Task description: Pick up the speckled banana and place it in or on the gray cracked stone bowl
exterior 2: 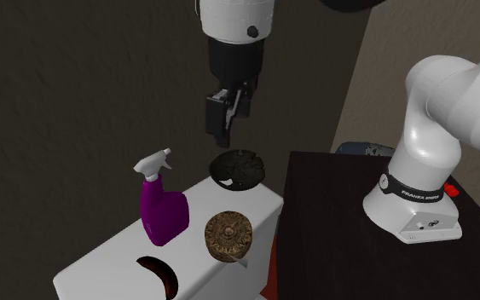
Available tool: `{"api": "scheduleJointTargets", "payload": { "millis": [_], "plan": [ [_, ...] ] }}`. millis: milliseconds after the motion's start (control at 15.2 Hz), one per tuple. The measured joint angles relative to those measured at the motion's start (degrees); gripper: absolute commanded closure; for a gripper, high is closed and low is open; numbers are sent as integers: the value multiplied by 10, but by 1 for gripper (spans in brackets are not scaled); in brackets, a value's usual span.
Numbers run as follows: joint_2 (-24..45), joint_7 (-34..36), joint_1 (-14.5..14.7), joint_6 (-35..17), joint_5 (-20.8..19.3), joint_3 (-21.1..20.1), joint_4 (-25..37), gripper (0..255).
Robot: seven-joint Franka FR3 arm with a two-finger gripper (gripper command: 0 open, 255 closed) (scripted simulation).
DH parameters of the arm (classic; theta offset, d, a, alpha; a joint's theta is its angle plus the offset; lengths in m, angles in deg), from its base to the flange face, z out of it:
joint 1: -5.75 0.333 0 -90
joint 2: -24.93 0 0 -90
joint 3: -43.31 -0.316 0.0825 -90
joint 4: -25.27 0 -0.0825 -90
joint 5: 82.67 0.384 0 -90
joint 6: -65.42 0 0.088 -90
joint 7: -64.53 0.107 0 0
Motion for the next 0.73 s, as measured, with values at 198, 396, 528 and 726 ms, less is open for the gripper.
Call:
{"api": "scheduleJointTargets", "payload": {
  "millis": [198,396,528,726],
  "plan": [
    [59,45,-4,-40,-12,-24,13,0],
    [122,96,-6,-81,-33,-48,26,0],
    [173,130,-10,-103,-56,-58,47,0],
    [247,190,-7,-133,-96,-72,77,0]
  ]
}}
